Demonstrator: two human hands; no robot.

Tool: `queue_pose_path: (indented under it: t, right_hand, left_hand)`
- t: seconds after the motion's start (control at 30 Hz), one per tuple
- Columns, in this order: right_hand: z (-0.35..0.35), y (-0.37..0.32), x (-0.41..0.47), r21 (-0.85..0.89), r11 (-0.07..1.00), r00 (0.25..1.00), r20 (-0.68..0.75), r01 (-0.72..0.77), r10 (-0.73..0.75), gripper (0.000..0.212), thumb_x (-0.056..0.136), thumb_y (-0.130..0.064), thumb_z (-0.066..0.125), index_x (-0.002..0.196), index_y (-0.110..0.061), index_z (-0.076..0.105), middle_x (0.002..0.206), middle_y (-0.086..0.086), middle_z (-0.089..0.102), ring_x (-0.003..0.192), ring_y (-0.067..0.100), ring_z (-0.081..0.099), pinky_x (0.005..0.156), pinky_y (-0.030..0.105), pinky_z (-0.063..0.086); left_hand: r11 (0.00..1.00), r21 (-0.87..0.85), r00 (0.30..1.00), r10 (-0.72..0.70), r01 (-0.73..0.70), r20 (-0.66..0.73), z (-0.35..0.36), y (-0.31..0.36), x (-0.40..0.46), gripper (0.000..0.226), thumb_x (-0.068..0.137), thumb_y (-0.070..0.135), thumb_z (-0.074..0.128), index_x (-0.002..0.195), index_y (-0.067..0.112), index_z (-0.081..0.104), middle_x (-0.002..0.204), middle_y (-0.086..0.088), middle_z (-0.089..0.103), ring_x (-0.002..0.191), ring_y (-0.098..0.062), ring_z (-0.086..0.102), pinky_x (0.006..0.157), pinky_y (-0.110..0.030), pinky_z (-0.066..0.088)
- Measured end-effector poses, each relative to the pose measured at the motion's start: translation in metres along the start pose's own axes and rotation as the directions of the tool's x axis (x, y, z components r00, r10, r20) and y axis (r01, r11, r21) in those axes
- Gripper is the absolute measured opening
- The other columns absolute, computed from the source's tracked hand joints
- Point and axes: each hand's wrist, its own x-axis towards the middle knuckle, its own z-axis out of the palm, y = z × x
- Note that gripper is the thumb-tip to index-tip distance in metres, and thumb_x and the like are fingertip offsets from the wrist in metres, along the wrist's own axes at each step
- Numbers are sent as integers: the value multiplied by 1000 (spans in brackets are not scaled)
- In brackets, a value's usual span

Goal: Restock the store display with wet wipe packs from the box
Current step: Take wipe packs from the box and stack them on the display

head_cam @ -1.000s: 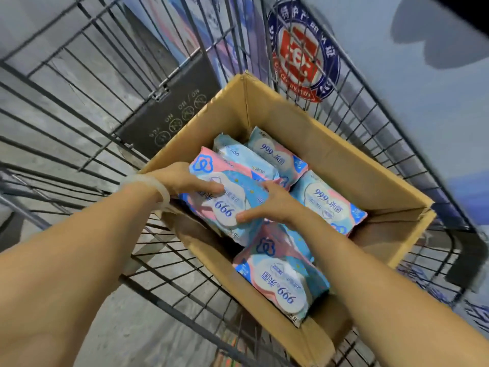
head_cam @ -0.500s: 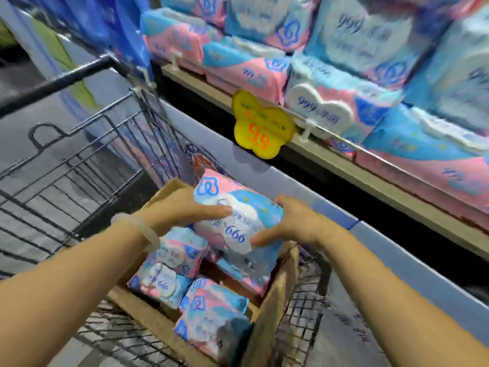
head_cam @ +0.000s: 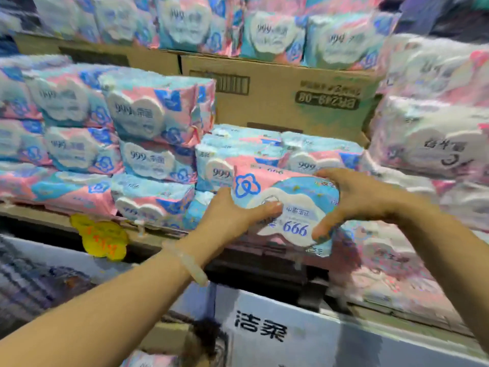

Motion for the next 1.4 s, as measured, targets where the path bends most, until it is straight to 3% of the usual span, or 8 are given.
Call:
queue_pose_path:
  t: [0.37, 0.5, 0.67, 0.83, 1.03, 1.13, 1.23, 1.4]
  right_hand:
    - [-38, 70, 15, -188, 981, 999, 18, 40, -37, 123, 46, -38, 93, 148, -23, 26, 149, 0, 32, 136, 18, 33, 113, 29, 30]
    - [-41, 68, 17, -180, 982, 998, 48, 57, -49, 127, 48, -34, 94, 151, -24, 20, 154, -2, 27, 142, 16, 28, 115, 28, 26]
    - [-38, 73, 4, -102, 992, 996, -27, 76, -79, 124, 49, -26, 94, 151, -25, 23, 153, -4, 28, 139, 14, 29, 109, 21, 25]
    - [-34, 82, -6, 36, 992, 985, -131, 120, -115, 119, 50, -17, 94, 148, -26, 27, 138, -5, 35, 126, 8, 35, 102, 15, 27]
    - [-3, 81, 9, 532, 811, 952, -290, 244, -96, 85, 59, -14, 91, 123, -37, 41, 123, -15, 57, 107, -4, 60, 88, 20, 55]
    - [0, 81, 13, 588, 800, 984, -178, 117, -13, 78, 48, -32, 93, 115, -9, 61, 127, 20, 62, 109, 29, 65, 97, 46, 53]
    - [-17, 87, 1, 761, 633, 937, -310, 142, 162, 106, 59, -11, 84, 148, -13, 27, 142, 14, 46, 113, 19, 58, 89, 35, 55]
    - [-39, 80, -4, 327, 933, 887, -462, 149, 20, 108, 63, -25, 87, 151, -19, 23, 154, 2, 31, 139, 15, 35, 109, 24, 29]
  left_hand:
    - [969, 239, 997, 57, -69, 58, 76, -2, 33, 86, 42, 70, 75, 114, 26, 56, 110, 10, 67, 101, -10, 64, 91, -30, 52]
    - [936, 351, 994, -8, -33, 113, 74, 0, 33, 61, 55, 53, 84, 107, 27, 65, 105, 8, 71, 99, -12, 64, 87, -32, 53]
    - [991, 134, 1000, 5, -2, -25, 74, 11, 21, 61, 58, 32, 88, 107, 18, 55, 104, 8, 64, 95, -12, 61, 81, -28, 49]
    - [965, 210, 979, 179, -156, -96, 66, 39, 14, 64, 46, 47, 86, 92, 30, 45, 112, -2, 58, 104, -20, 57, 87, -37, 49]
    - [677, 526, 811, 583, -515, 43, 53, 127, 35, 90, 40, 48, 78, 124, 21, 58, 128, -6, 42, 123, -29, 42, 103, -28, 33]
    - [534, 638, 811, 518, -555, 272, 70, 135, 54, 98, 57, 25, 85, 142, 17, 37, 150, -19, 19, 138, -30, 29, 114, -30, 27]
    - [637, 606, 877, 398, -476, 270, 85, 96, 66, 96, 64, 20, 80, 144, 16, 26, 143, -16, 36, 132, -31, 38, 107, -38, 36]
    - [823, 452, 936, 338, -343, 95, 79, 39, 53, 80, 68, 18, 80, 135, 24, 37, 130, 0, 54, 115, -20, 55, 87, -27, 42]
